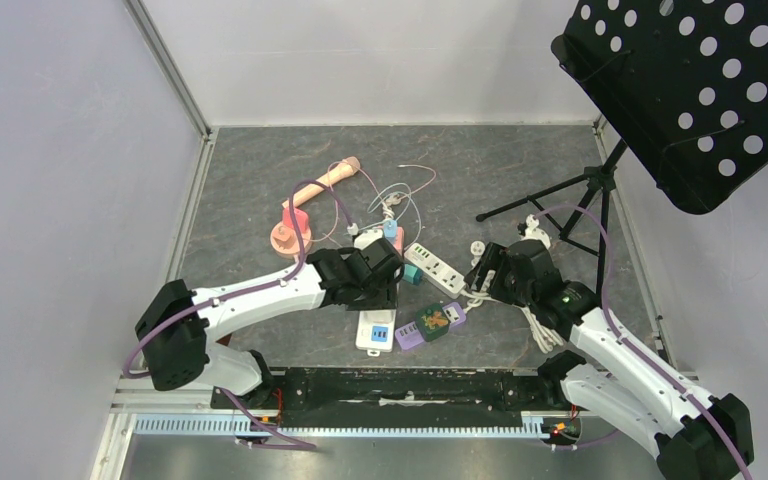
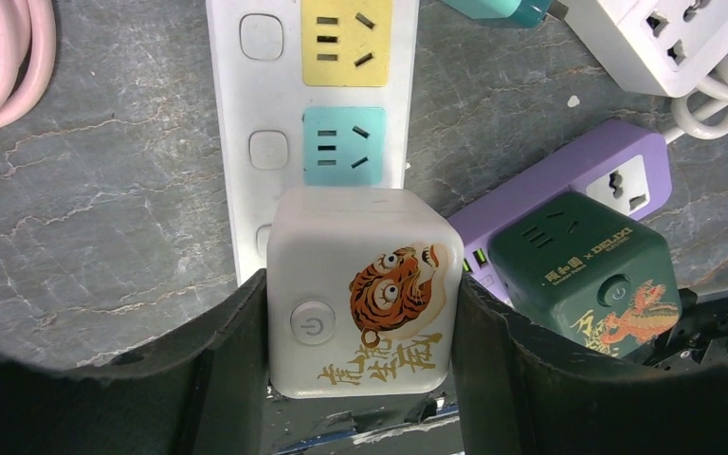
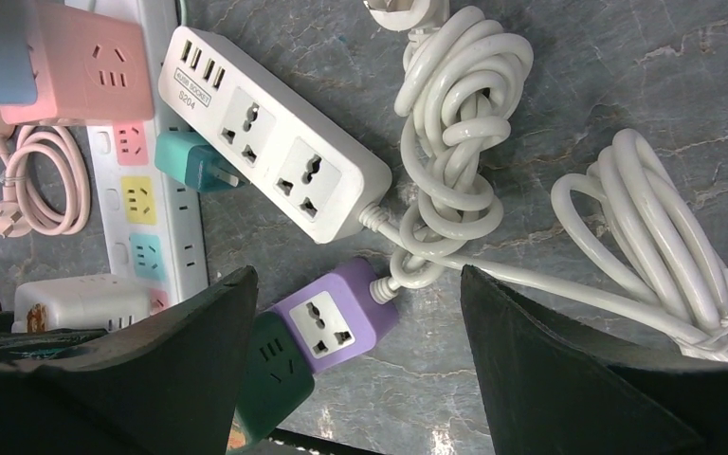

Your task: Insert the plug

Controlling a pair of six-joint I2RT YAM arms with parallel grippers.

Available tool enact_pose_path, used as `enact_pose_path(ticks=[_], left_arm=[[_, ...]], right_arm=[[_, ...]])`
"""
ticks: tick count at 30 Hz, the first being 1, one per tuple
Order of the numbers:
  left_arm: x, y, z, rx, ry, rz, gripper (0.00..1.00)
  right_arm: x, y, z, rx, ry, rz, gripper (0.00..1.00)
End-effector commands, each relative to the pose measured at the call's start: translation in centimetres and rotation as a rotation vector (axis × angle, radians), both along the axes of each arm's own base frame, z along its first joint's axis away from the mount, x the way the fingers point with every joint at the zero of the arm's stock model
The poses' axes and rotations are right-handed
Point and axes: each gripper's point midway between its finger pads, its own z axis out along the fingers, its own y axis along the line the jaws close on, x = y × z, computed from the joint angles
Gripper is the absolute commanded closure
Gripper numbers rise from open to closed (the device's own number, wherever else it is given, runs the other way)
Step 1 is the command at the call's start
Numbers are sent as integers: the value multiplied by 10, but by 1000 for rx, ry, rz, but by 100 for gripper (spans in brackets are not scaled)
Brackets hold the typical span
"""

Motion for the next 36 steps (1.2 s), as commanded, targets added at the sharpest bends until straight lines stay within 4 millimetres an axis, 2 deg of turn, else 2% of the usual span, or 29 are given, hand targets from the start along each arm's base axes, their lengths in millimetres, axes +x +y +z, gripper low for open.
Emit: enact_pose_path(ticks=[1, 16, 26, 33, 36], left_arm=[[2, 0, 0, -12, -25, 59, 98], [-6, 4, -13, 72, -22, 50, 98], [-25, 18, -56, 147, -7, 16, 98], [-33, 27, -79, 201, 31, -10, 98], [-33, 25, -81, 214, 40, -31, 98]], right_arm=[[3, 1, 3, 15, -19, -19, 20], [0, -3, -4, 5, -5, -29, 20], [0, -4, -6, -8, 5, -36, 20], [-2, -6, -10, -5, 19, -52, 20], [-1, -6, -9, -12, 19, -51, 19]])
